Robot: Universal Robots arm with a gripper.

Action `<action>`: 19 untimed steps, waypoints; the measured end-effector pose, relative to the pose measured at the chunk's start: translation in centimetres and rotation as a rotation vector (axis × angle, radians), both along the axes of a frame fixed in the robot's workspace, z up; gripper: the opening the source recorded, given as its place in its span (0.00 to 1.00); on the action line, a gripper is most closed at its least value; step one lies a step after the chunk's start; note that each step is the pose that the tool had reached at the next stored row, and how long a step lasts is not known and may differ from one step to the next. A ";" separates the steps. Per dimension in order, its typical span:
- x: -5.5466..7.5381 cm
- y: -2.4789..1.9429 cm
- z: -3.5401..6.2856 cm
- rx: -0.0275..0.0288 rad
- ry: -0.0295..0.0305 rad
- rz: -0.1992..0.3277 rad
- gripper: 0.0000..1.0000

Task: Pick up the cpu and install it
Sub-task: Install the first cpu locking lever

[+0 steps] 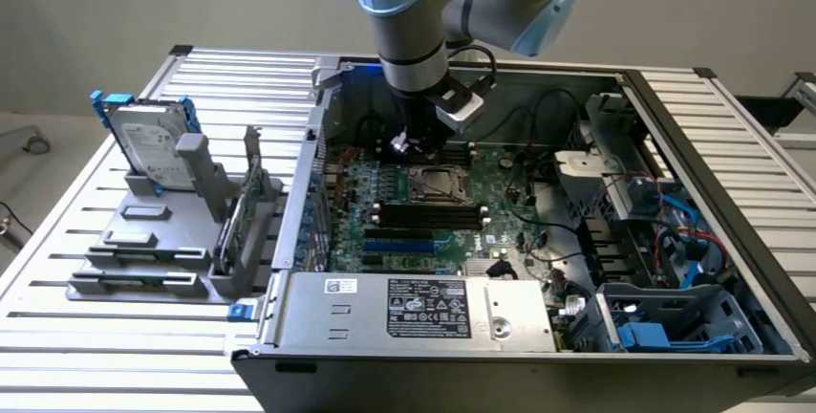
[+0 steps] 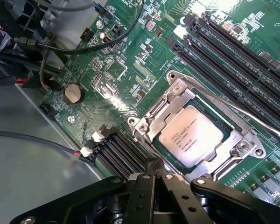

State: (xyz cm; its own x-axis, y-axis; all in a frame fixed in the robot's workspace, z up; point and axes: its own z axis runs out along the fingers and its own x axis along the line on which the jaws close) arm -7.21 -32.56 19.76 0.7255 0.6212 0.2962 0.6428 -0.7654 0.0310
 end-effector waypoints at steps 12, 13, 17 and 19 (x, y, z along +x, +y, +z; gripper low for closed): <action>-1.0 0.25 0.29 0.0021 0.0002 -0.005 0.11; -1.0 0.37 0.30 0.0022 0.0002 -0.005 0.11; -1.2 0.79 0.29 0.0024 0.0000 -0.005 0.11; -1.2 0.79 0.31 0.0024 0.0001 -0.005 0.11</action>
State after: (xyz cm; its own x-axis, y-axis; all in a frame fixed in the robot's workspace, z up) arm -8.39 -31.77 20.07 0.7287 0.6168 0.2977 0.6388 -0.7688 0.0291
